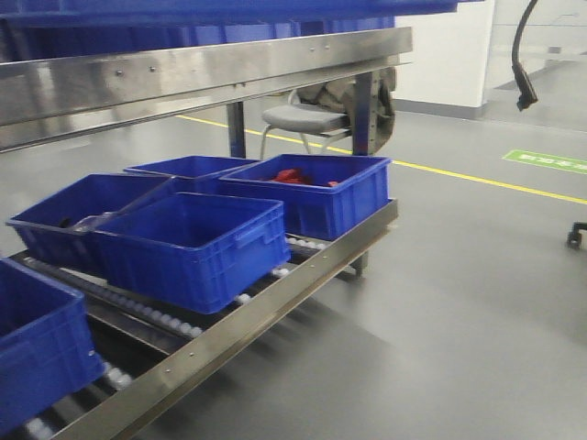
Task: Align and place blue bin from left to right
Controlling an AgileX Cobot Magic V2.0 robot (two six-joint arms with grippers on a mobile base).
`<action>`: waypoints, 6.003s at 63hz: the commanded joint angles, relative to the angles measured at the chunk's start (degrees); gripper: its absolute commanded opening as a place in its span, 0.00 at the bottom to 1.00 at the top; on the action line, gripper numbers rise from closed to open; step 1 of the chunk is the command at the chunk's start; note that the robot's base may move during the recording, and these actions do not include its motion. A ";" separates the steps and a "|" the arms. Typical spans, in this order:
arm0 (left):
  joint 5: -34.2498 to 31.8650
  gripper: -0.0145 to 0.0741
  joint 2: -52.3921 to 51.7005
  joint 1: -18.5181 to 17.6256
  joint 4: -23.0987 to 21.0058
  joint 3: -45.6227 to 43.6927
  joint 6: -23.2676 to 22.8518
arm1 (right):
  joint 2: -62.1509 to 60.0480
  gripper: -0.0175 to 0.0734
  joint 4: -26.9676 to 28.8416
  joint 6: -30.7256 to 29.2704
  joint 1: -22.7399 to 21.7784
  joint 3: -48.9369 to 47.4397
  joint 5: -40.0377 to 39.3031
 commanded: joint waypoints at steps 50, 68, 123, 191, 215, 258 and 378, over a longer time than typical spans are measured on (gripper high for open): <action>-33.80 0.04 -1.68 -1.74 -12.58 -1.32 0.03 | -1.35 0.02 6.87 -2.04 1.75 -1.08 -6.02; -33.80 0.04 -1.68 -1.74 -12.58 -1.32 0.03 | -1.35 0.02 6.87 -2.04 1.75 -1.08 -6.02; -33.80 0.04 -1.68 -1.74 -12.58 -1.32 0.03 | -1.35 0.02 6.87 -2.04 1.75 -1.08 -6.02; -33.80 0.04 -1.68 -1.74 -12.58 -1.32 0.03 | -1.35 0.02 6.87 -2.04 1.75 -1.08 -6.02; -33.80 0.04 -1.68 -1.74 -12.58 -1.32 0.03 | -1.35 0.02 6.87 -2.04 1.75 -1.08 -6.02; -33.80 0.04 -1.68 -1.74 -12.58 -1.32 0.03 | -1.35 0.02 6.87 -2.04 1.75 -1.08 -6.02; -3.86 0.04 6.89 -1.74 -13.10 -0.78 -6.59 | 8.59 0.03 6.99 -15.29 -2.75 -1.08 -15.97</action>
